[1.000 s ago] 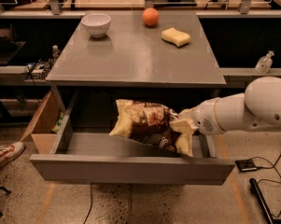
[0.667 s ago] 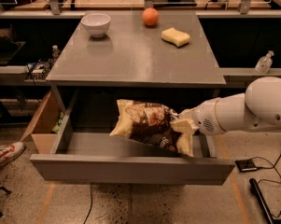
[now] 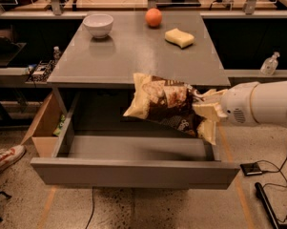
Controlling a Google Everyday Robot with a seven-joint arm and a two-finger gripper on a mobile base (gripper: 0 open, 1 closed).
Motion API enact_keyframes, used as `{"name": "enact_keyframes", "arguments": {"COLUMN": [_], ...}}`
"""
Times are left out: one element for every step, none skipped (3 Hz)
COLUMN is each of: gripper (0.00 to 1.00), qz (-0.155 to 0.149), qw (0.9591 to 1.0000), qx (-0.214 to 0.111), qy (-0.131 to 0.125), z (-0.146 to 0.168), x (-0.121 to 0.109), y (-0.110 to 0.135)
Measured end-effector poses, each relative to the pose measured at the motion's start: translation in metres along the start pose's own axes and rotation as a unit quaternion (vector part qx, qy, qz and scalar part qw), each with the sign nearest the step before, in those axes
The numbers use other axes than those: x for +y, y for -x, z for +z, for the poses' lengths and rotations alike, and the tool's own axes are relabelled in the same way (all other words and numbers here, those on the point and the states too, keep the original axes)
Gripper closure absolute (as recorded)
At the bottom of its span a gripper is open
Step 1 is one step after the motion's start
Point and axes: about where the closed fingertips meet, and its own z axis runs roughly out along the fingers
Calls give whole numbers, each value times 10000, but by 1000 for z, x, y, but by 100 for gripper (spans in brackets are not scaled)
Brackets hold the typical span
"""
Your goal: Pick brown chip bag from top drawer and place on counter
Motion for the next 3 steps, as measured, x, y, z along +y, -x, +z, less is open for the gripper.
{"name": "enact_keyframes", "arguments": {"gripper": [100, 100, 100], "qz": [-265, -606, -969], "qw": [9989, 9967, 9939], "qx": [-208, -346, -415], "qy": [-312, -403, -320], "z": [-23, -17, 18], "x": [-12, -30, -45], "y": [32, 68, 105]}}
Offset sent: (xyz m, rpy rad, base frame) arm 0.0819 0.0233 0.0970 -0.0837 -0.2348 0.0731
